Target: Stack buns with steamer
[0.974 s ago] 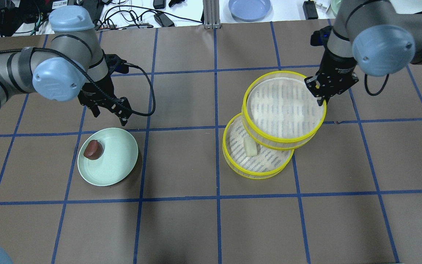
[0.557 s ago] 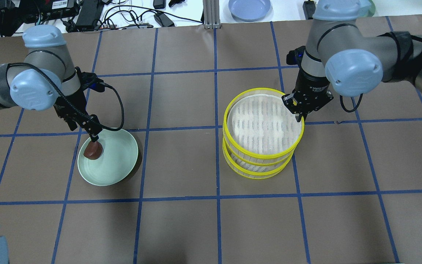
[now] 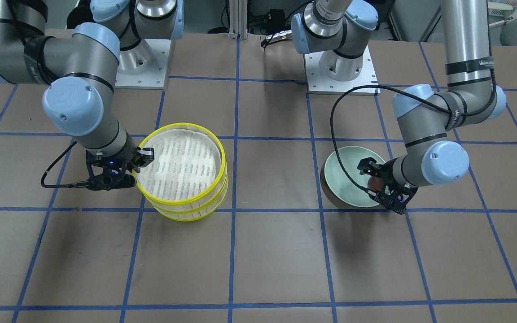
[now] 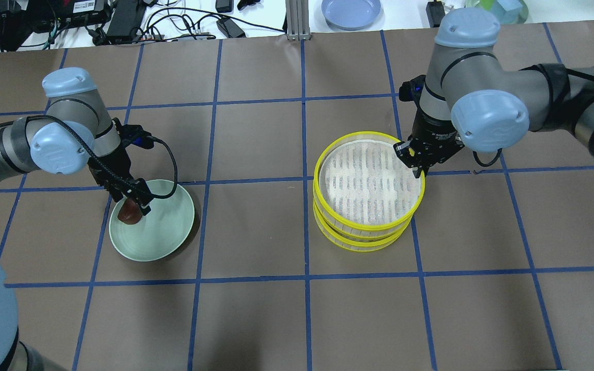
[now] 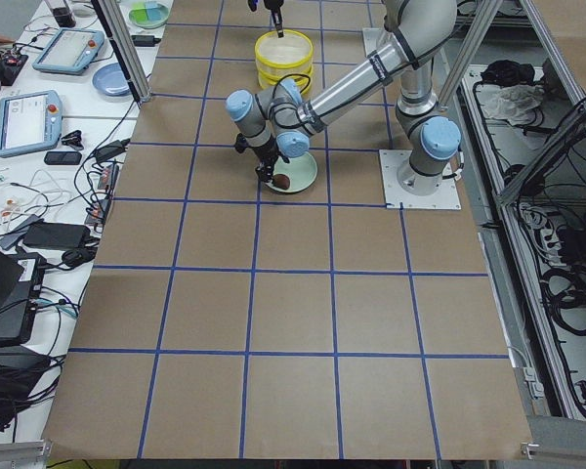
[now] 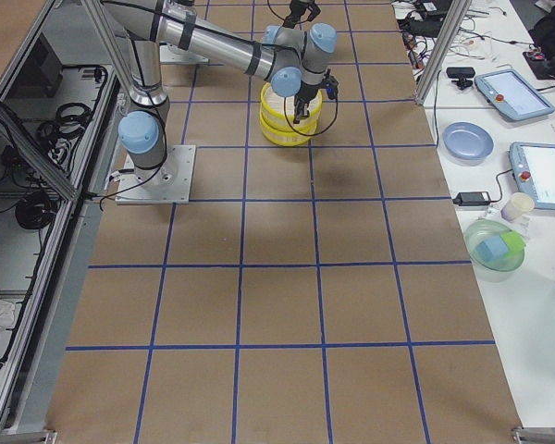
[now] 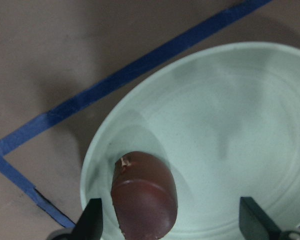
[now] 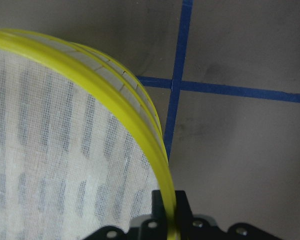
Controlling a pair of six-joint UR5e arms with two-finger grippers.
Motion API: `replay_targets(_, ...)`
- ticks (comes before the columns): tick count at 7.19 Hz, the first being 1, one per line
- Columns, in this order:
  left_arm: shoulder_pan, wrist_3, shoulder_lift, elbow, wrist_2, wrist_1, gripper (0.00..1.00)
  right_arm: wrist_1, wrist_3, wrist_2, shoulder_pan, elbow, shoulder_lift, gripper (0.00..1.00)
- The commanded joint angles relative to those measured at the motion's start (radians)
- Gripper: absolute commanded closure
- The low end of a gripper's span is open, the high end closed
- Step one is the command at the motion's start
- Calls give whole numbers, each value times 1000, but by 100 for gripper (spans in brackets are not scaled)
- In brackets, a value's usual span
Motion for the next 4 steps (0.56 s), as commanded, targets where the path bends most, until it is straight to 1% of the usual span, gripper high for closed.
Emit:
replay_targets(1, 1, 10, -17, 2, -2, 13, 28, -16, 1, -1, 0, 14, 4, 100)
replay_targets(2, 7, 13, -18, 6, -1, 17, 54, -16, 3, -2, 0, 16, 4, 100)
replay_targets(3, 7, 11, -20, 15, 1, 17, 87, -16, 10, -5, 0, 19, 4, 100)
replay_targets(4, 7, 11, -21, 15, 1, 12, 100, -16, 10, -7, 0, 18, 4, 100)
